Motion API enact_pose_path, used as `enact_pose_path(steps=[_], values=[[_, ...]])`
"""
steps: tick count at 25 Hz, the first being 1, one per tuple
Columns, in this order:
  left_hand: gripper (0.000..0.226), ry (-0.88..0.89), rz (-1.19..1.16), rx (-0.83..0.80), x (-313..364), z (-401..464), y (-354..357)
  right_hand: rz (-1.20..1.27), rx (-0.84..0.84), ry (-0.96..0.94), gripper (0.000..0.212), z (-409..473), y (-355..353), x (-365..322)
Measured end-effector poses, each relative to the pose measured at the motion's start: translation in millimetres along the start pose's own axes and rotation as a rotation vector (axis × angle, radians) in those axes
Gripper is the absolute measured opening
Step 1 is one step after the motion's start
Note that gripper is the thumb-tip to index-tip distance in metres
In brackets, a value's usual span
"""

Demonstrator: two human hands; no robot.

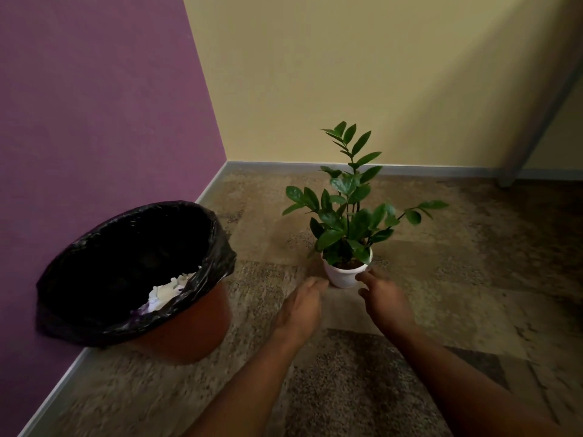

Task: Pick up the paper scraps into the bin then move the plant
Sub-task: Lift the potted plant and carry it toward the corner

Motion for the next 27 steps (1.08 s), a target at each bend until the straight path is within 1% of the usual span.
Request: enact_pose_path(steps=[2,6,9,12,15,17,19,21,24,27], values=[[0.057,0.054,0.004,0.013,11.1,5.0,13.7,-0.019,-0.005,-0.092,0.05,2.4,7.5,0.5],[0.053,0.23,0.035,0.04,31.6,33.7,33.3,-0.018,-0.037,-0.17,0.054,18.6,27.8,11.2],[0.048,0.229,0.09,0.075,29.1,58.0,41.7,-0.024,-0.047,-0.201,0.056,30.4,41.3,24.8],[0.039,0.235,0.133,0.126,24.2,66.0,50.6,-0.019,-0.03,-0.236,0.052,33.4,50.1,34.7],[0.037,0.259,0.187,0.203,22.0,70.6,57.8,-0.055,0.022,-0.244,0.042,38.4,56.5,36.9],[0.035,0.276,0.225,0.192,22.5,76.5,63.2,-0.062,0.053,-0.273,0.039,44.1,59.1,35.9],[0.032,0.256,0.232,0.194,21.9,82.2,62.7,-0.067,0.055,-0.292,0.042,52.8,59.3,32.8],[0.028,0.21,0.217,0.165,22.3,87.3,58.7,-0.039,0.03,-0.275,0.044,61.1,57.7,28.0],[0.027,0.197,0.158,0.132,32.4,90.3,36.4,-0.024,-0.058,-0.215,0.034,67.0,43.5,16.9],[0.023,0.172,0.14,0.11,45.3,86.8,-1.4,-0.054,-0.181,-0.245,0.022,72.1,18.1,-4.3]])
Point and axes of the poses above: each hand's wrist, its own z-axis towards the middle knuckle, its own y-axis out of the palm, x = y × z, the point moved 7 cm from there along z, towards the middle knuckle, and after that the axes turned 12 degrees about x, right-handed, at the moved point
